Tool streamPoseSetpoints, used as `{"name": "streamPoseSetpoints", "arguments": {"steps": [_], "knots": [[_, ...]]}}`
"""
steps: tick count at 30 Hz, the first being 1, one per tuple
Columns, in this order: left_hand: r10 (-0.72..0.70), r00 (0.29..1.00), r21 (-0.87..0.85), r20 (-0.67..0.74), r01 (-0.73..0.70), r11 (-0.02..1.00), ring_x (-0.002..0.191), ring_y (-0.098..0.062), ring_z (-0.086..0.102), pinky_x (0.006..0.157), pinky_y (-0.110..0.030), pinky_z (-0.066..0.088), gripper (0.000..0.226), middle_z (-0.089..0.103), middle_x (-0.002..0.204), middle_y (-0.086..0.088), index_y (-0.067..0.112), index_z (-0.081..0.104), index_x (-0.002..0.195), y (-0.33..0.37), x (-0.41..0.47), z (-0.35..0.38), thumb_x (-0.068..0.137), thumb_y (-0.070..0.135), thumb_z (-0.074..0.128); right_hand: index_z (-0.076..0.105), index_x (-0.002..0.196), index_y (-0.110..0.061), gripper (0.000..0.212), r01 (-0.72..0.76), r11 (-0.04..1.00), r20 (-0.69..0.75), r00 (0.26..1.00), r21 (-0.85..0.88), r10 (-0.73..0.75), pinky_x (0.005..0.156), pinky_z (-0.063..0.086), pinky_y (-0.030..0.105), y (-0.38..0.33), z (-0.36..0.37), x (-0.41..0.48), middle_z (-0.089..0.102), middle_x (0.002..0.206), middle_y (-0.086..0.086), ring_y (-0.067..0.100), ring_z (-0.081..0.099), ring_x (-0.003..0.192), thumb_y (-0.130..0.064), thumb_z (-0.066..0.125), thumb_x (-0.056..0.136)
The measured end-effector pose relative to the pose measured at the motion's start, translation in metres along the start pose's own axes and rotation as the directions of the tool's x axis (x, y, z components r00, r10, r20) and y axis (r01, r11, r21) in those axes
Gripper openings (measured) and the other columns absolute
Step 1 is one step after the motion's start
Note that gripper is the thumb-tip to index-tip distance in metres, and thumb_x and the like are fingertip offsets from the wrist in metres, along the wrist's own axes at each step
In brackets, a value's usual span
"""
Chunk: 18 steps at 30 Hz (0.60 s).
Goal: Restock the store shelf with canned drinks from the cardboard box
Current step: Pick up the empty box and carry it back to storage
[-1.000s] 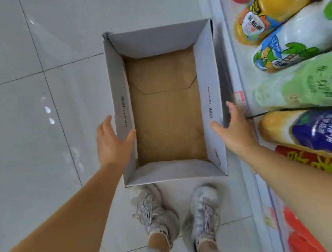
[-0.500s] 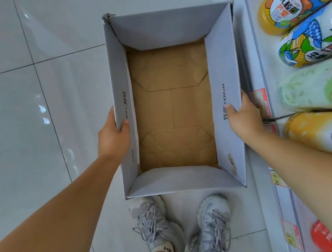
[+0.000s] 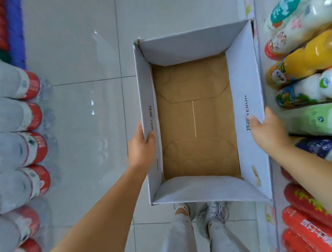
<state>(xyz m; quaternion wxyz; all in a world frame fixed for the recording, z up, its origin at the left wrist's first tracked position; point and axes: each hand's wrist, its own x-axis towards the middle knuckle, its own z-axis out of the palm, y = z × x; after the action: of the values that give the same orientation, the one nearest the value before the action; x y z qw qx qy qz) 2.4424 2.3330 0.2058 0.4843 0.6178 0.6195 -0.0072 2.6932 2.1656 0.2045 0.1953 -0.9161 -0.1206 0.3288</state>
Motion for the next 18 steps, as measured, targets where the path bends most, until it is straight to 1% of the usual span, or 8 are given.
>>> {"name": "streamPoseSetpoints", "arguments": {"steps": [2,5,7,9,12,14,16,18], "knots": [[-0.02,0.999,-0.029,-0.033,0.019,0.999,0.096,-0.01,0.063,0.07,-0.017,0.047,0.046,0.063,0.121,0.009,0.038,0.041,0.143,0.02,-0.035,-0.038,0.101,0.019,0.043,0.047,0.135,-0.018,0.037,0.025,1.0,0.007,1.0,-0.019,-0.024,0.075,0.035,0.031,-0.038,-0.031,-0.037,0.061,0.124,0.01,0.034,0.057,0.107,-0.021,0.047,0.098],[-0.028,0.995,-0.088,-0.1,0.019,0.996,0.074,0.007,0.06,0.053,-0.007,0.043,0.051,0.065,0.107,0.016,0.045,0.041,0.141,0.044,-0.095,-0.1,0.099,0.017,0.043,0.049,0.134,-0.014,0.037,0.103,0.994,-0.002,0.995,-0.041,-0.103,0.073,0.035,0.031,-0.089,-0.069,-0.093,0.062,0.123,0.013,0.036,0.057,0.105,-0.018,0.048,0.097],[-0.026,0.99,-0.123,-0.139,0.009,0.992,0.074,0.011,0.058,0.053,-0.005,0.043,0.054,0.064,0.11,0.017,0.047,0.038,0.143,0.052,-0.137,-0.14,0.098,0.016,0.043,0.049,0.134,-0.015,0.038,0.155,0.986,0.008,0.988,-0.055,-0.155,0.076,0.038,0.032,-0.118,-0.089,-0.131,0.063,0.122,0.015,0.036,0.058,0.106,-0.02,0.049,0.097],[-0.045,0.981,-0.163,-0.187,0.014,0.987,0.08,0.009,0.057,0.059,-0.007,0.045,0.056,0.063,0.116,0.016,0.05,0.036,0.143,0.054,-0.181,-0.176,0.098,0.017,0.043,0.047,0.137,-0.02,0.04,0.215,0.975,0.031,0.977,-0.059,-0.213,0.077,0.041,0.033,-0.145,-0.106,-0.171,0.063,0.121,0.013,0.034,0.058,0.104,-0.021,0.049,0.097],[-0.09,0.953,-0.226,-0.289,0.024,0.974,0.078,0.0,0.061,0.062,-0.022,0.052,0.057,0.068,0.108,0.011,0.051,0.038,0.141,0.044,-0.252,-0.218,0.097,0.016,0.044,0.041,0.141,-0.028,0.046,0.328,0.94,0.093,0.943,-0.096,-0.32,0.072,0.039,0.031,-0.178,-0.123,-0.232,0.064,0.115,0.011,0.029,0.055,0.088,-0.021,0.046,0.097],[-0.144,0.924,-0.265,-0.354,0.048,0.963,0.076,-0.003,0.062,0.06,-0.022,0.049,0.056,0.069,0.103,0.007,0.049,0.04,0.141,0.029,-0.298,-0.234,0.097,0.016,0.045,0.041,0.141,-0.031,0.047,0.41,0.905,0.141,0.908,-0.11,-0.394,0.071,0.042,0.032,-0.188,-0.126,-0.267,0.065,0.111,0.012,0.03,0.056,0.085,-0.021,0.045,0.096],[-0.207,0.884,-0.315,-0.418,0.073,0.946,0.077,-0.008,0.062,0.059,-0.023,0.047,0.055,0.07,0.102,0.004,0.048,0.039,0.142,0.008,-0.343,-0.242,0.097,0.017,0.045,0.041,0.14,-0.033,0.047,0.495,0.862,0.198,0.861,-0.107,-0.469,0.075,0.046,0.035,-0.194,-0.122,-0.299,0.066,0.11,0.01,0.033,0.059,0.091,-0.022,0.045,0.095],[-0.277,0.835,-0.378,-0.476,0.09,0.921,0.077,-0.012,0.064,0.059,-0.023,0.047,0.056,0.07,0.101,0.004,0.051,0.038,0.141,-0.019,-0.389,-0.244,0.097,0.018,0.045,0.041,0.14,-0.033,0.047,0.582,0.807,0.277,0.796,-0.102,-0.538,0.074,0.043,0.033,-0.2,-0.112,-0.331,0.064,0.105,0.005,0.029,0.055,0.088,-0.021,0.046,0.095]]}}
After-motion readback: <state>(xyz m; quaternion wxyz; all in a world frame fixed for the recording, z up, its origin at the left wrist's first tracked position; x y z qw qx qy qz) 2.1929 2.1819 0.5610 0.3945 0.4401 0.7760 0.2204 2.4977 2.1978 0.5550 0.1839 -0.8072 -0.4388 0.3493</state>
